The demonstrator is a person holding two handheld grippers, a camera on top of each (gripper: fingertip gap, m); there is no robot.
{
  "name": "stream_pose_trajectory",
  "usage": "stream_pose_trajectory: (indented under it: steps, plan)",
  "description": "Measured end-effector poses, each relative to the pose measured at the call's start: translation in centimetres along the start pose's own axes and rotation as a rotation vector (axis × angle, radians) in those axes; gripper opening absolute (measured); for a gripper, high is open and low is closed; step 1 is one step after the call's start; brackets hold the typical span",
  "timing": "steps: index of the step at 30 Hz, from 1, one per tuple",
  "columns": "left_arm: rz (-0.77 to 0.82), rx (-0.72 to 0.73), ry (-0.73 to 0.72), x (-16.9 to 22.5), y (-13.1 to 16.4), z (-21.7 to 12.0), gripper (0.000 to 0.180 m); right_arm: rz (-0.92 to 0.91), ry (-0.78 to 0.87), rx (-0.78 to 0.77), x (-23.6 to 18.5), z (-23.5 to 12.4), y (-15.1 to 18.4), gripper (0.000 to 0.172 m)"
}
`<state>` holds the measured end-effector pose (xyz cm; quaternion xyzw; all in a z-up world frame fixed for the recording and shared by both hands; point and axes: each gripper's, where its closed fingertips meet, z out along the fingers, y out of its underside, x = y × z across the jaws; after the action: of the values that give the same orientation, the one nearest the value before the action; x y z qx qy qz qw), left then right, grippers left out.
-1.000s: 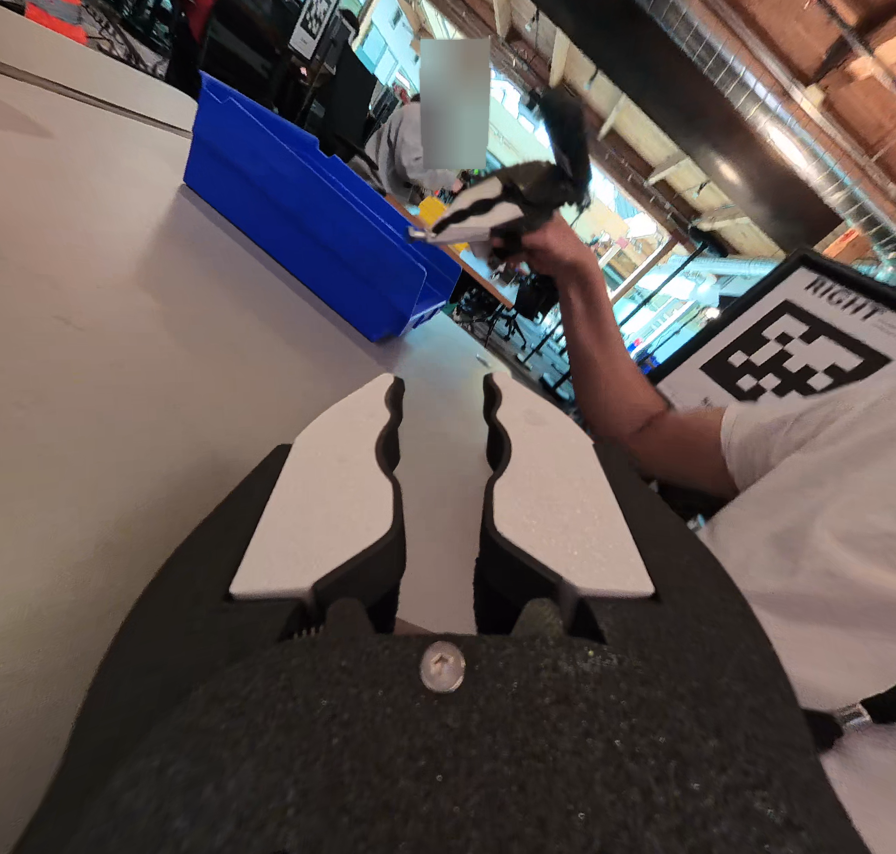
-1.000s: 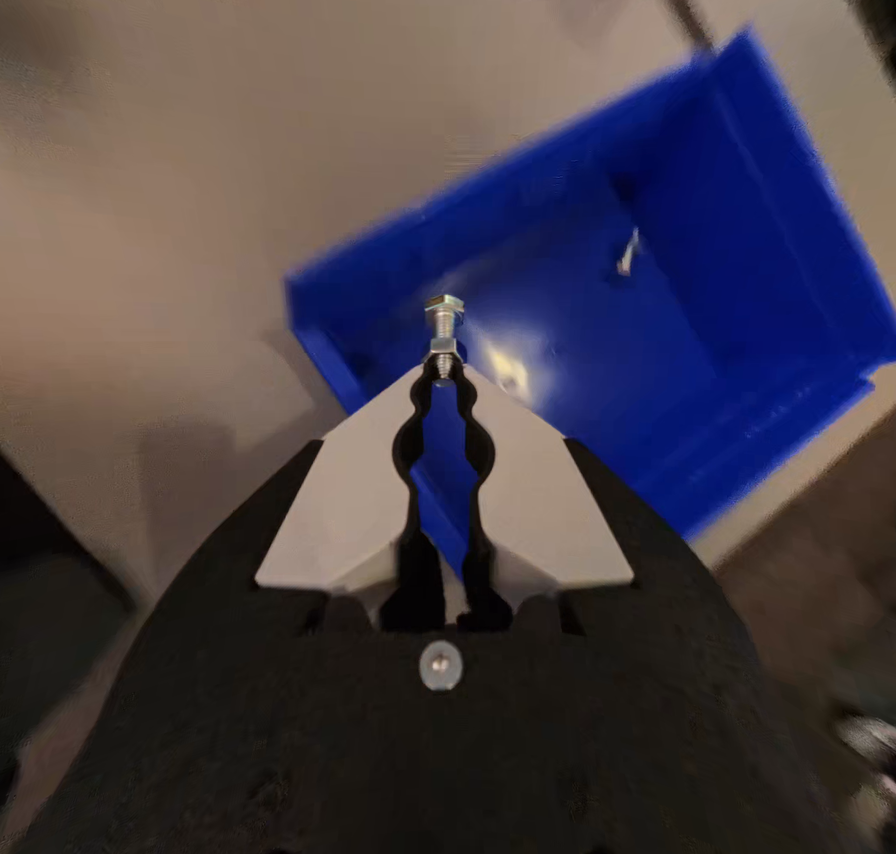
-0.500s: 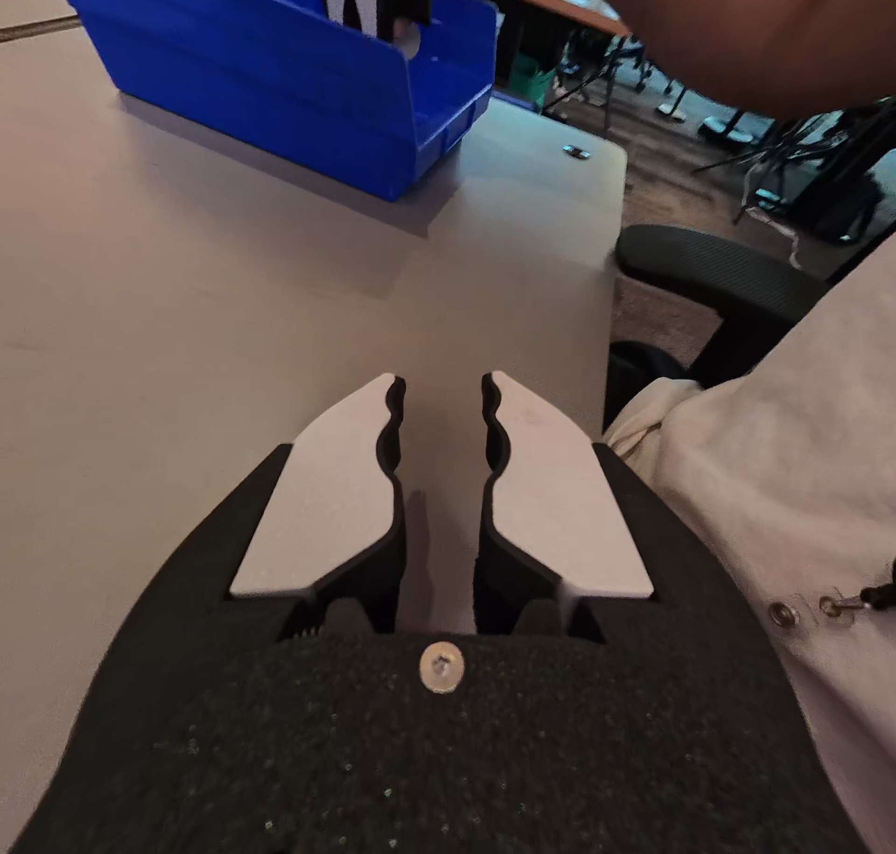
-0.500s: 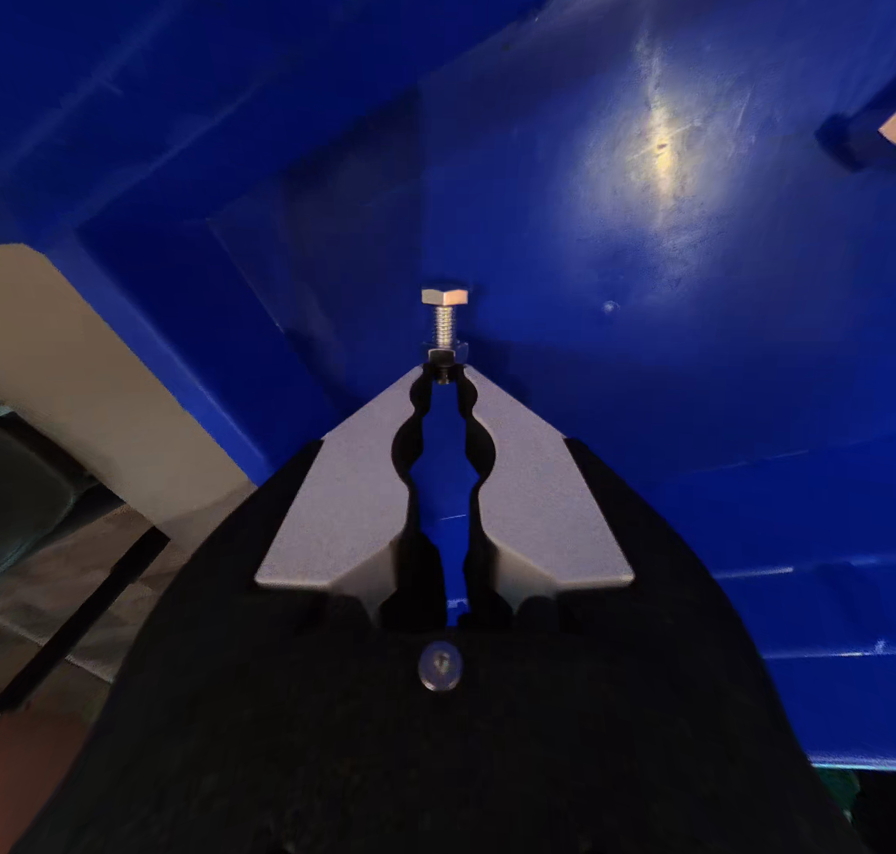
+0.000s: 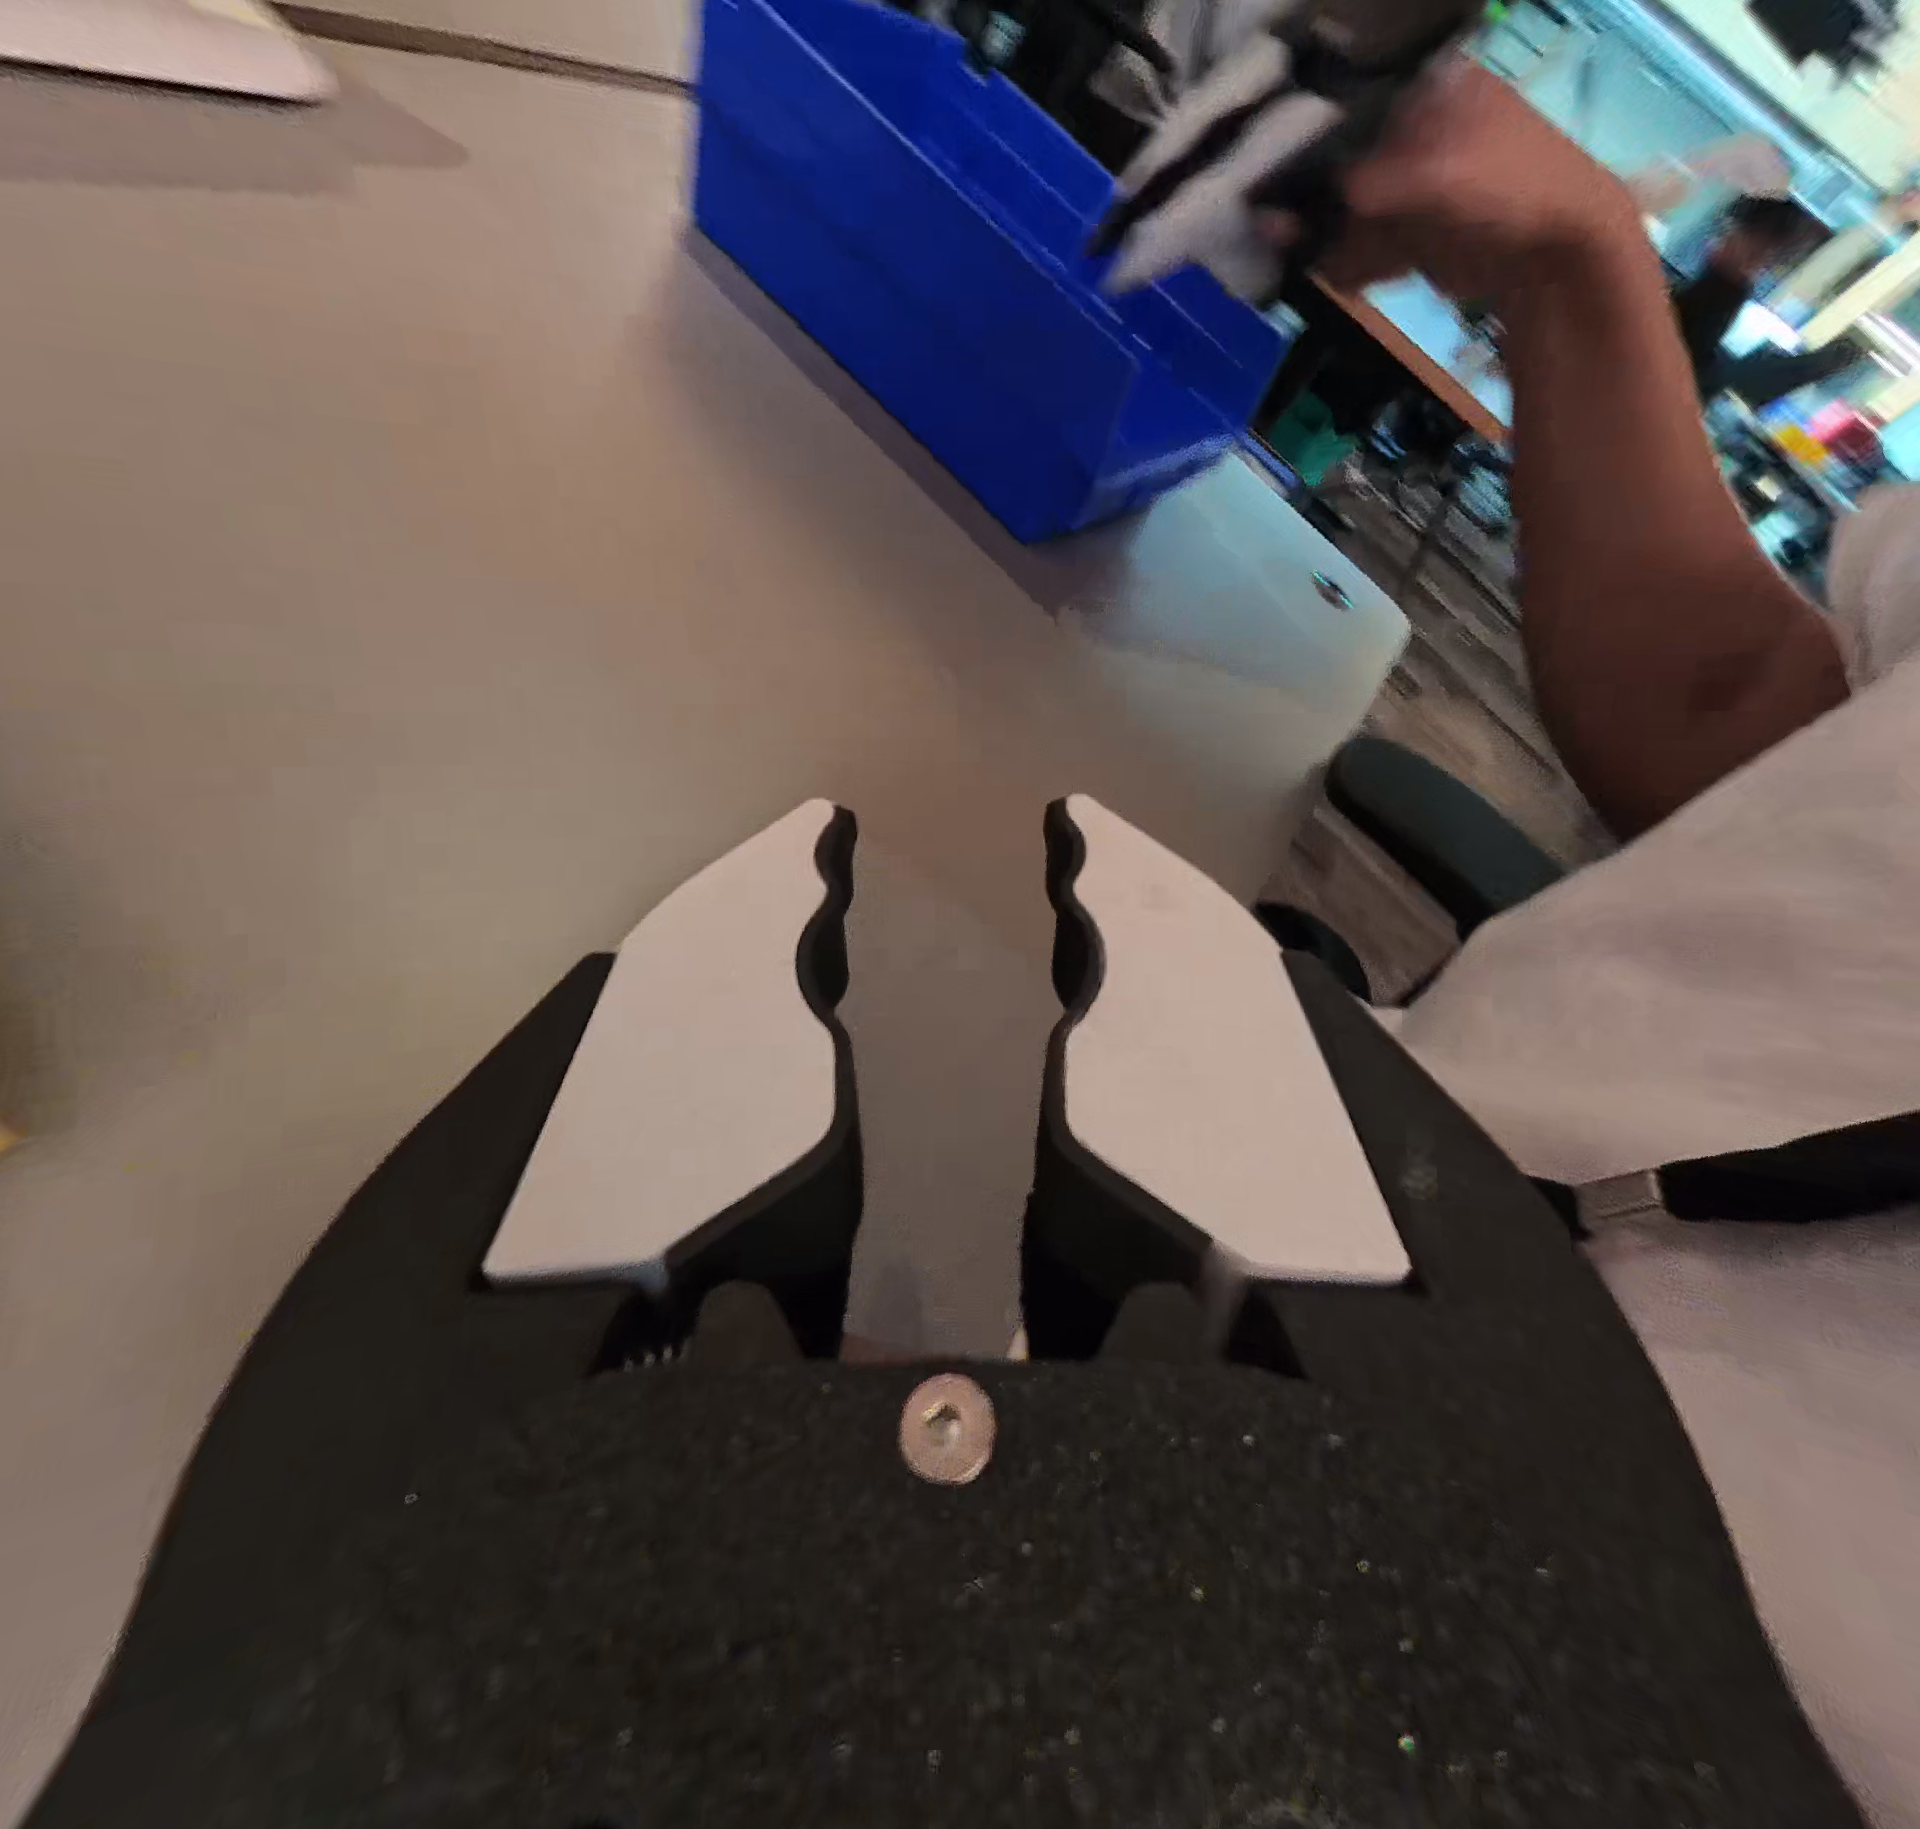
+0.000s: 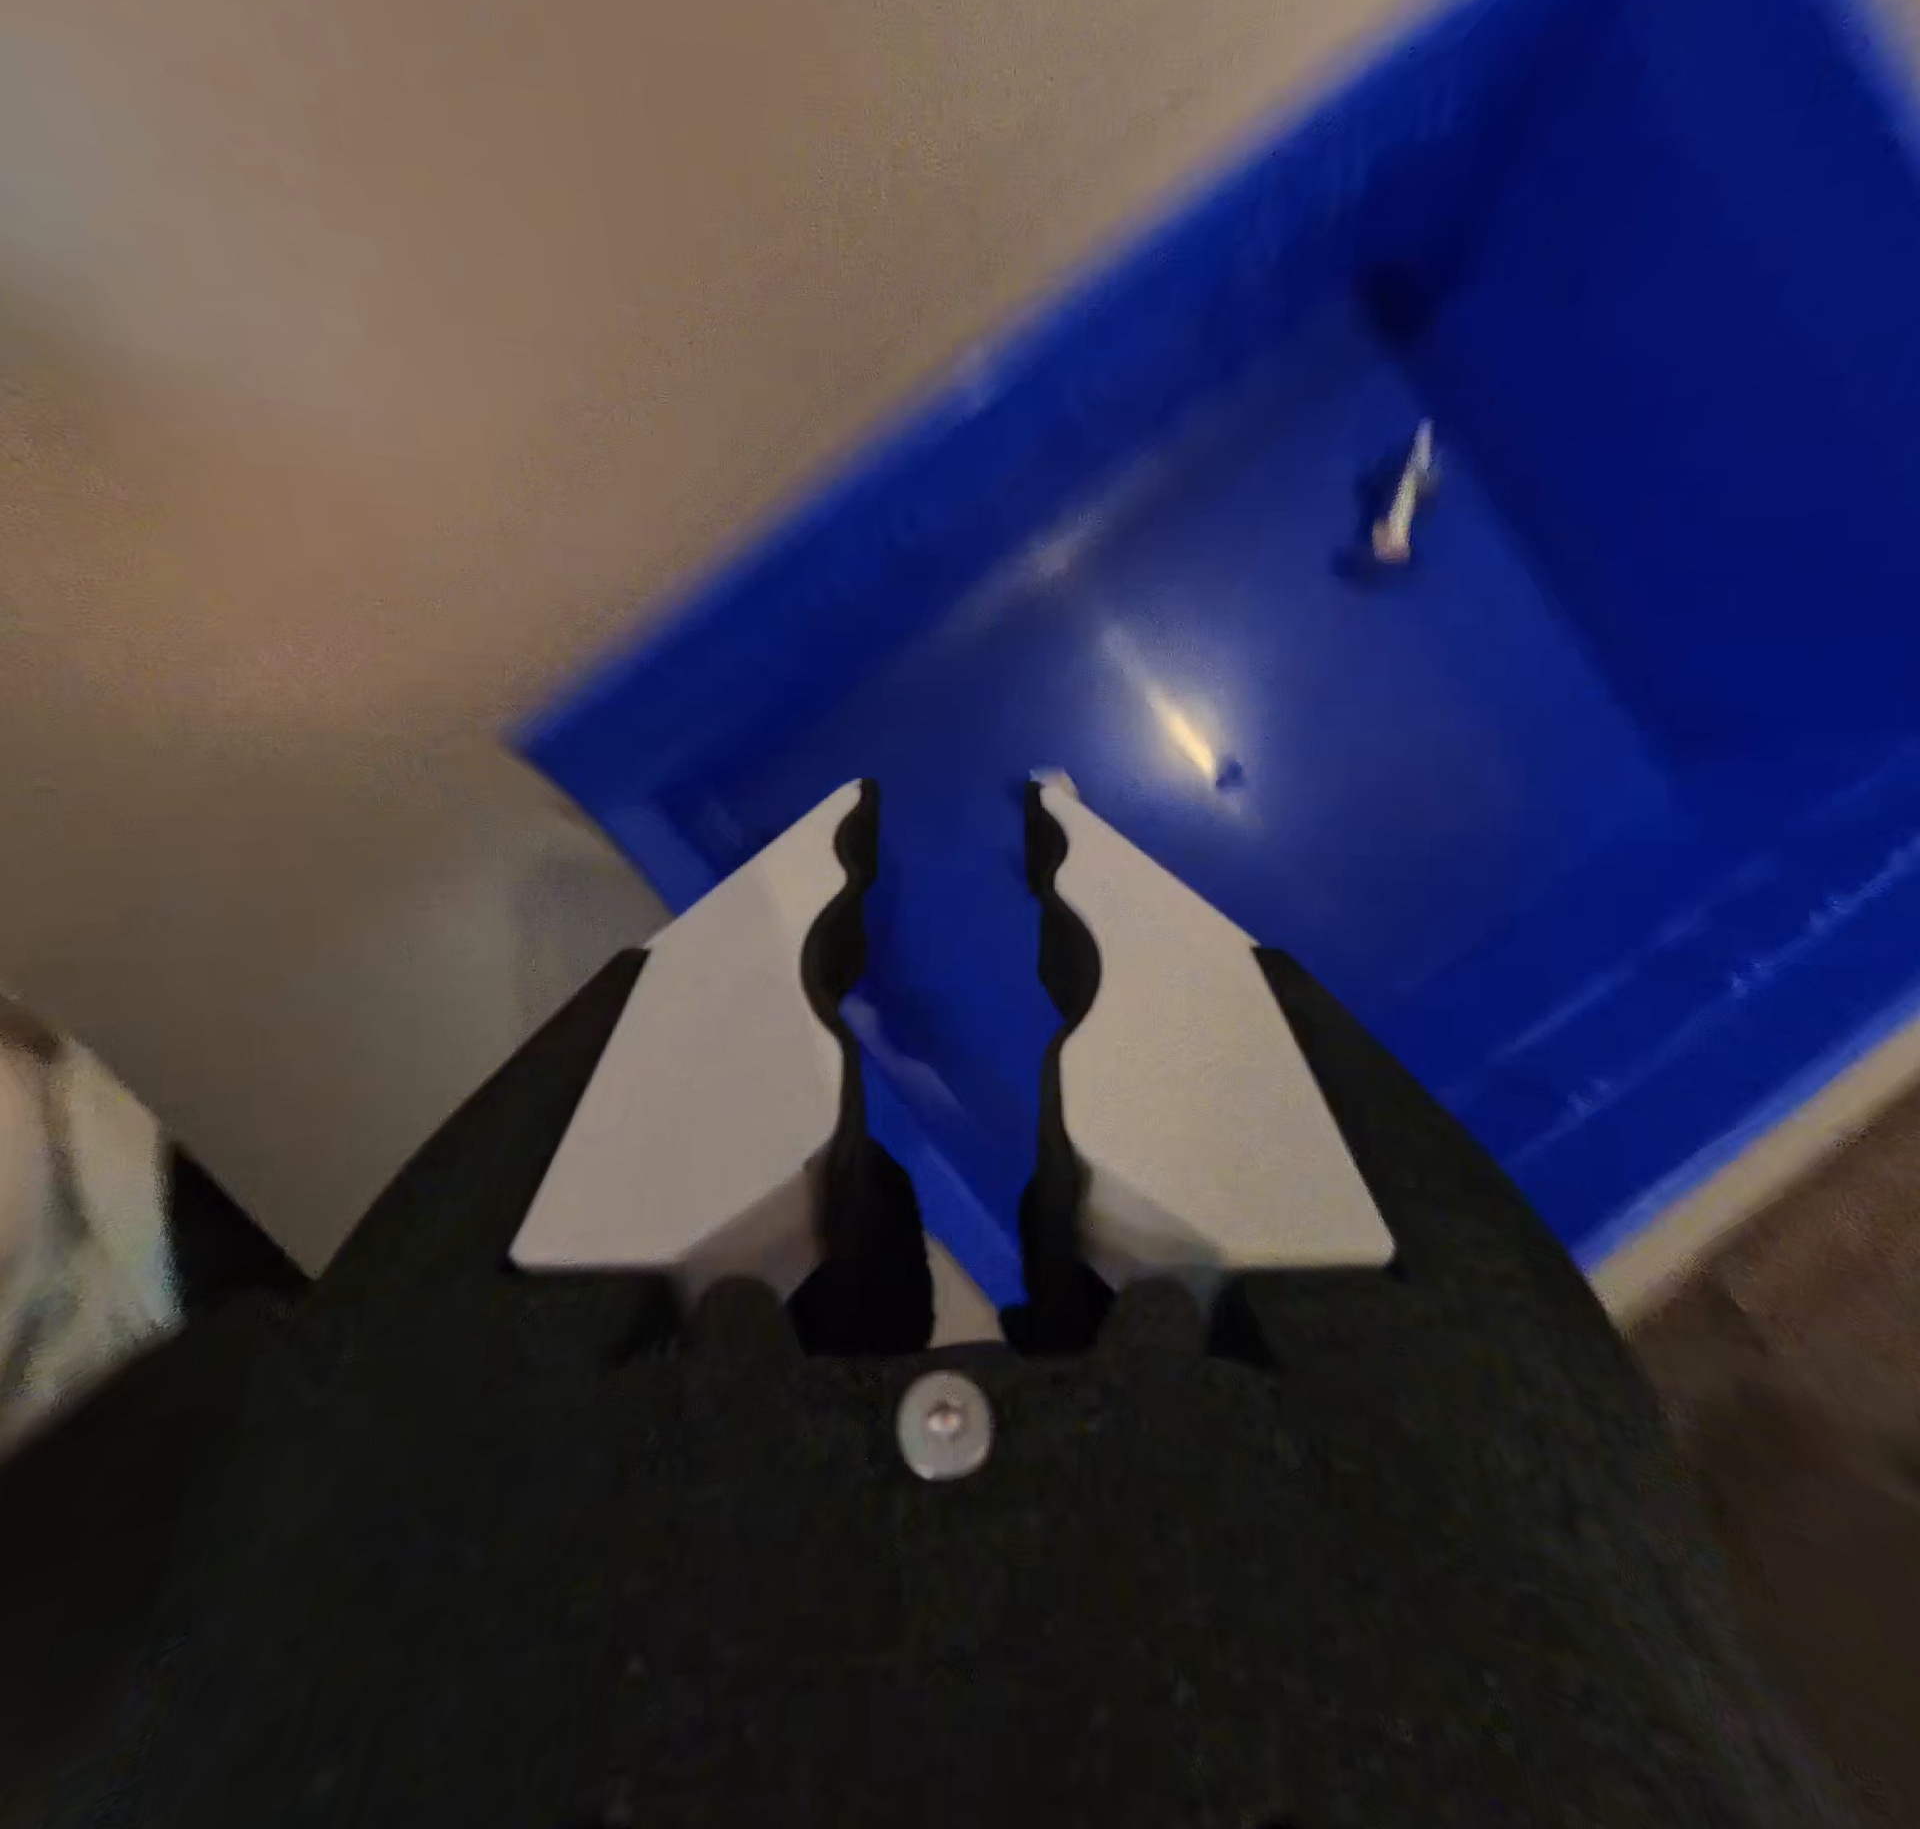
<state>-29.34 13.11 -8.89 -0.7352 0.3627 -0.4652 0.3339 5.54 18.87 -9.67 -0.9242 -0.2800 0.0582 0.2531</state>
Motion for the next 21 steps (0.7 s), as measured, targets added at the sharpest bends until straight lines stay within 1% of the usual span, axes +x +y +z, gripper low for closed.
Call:
stream_pose_trajectory:
  steps: [1,3,4,5,7,8,10,12,14,17,21]
  plan:
    - [-0.027,0.015,-0.059,-1.4,-0.9,-1.6,0.034,0.004,-0.040,0.137,-2.1,-1.2,-2.2,0.028]
    - [-0.076,0.007,-0.200,-5.1,-2.2,-4.9,0.035,-0.002,-0.185,0.396,-7.5,-3.0,-6.1,0.027]
    - [-0.089,-0.021,-0.274,-7.2,-2.6,-6.4,0.038,-0.008,-0.273,0.501,-10.3,-3.5,-7.6,0.027]
    - [-0.085,-0.045,-0.362,-9.4,-3.1,-7.9,0.038,-0.012,-0.368,0.585,-13.1,-3.6,-8.7,0.026]
    - [-0.059,-0.055,-0.529,-13.8,-4.5,-10.4,0.038,0.003,-0.558,0.681,-18.2,-2.7,-10.2,0.026]
    - [-0.065,-0.070,-0.579,-15.6,-5.1,-11.2,0.038,0.011,-0.648,0.696,-20.4,-1.9,-10.6,0.026]
    - [-0.110,-0.120,-0.653,-19.0,-5.7,-12.2,0.039,0.053,-0.763,0.688,-23.5,0.5,-11.1,0.027]
    - [-0.113,-0.206,-0.711,-22.4,-5.3,-12.4,0.042,0.052,-0.858,0.654,-26.1,2.2,-10.8,0.027]
    - [-0.117,-0.326,-0.787,-25.7,-4.2,-12.4,0.041,0.036,-0.885,0.646,-27.4,3.6,-10.6,0.027]
    - [-0.160,-0.498,-0.797,-28.5,-2.0,-11.7,0.040,0.011,-0.887,0.604,-28.1,5.1,-9.9,0.027]
    - [-0.176,-0.572,-0.820,-30.6,-1.0,-11.3,0.038,-0.011,-0.884,0.569,-28.2,5.9,-8.8,0.027]
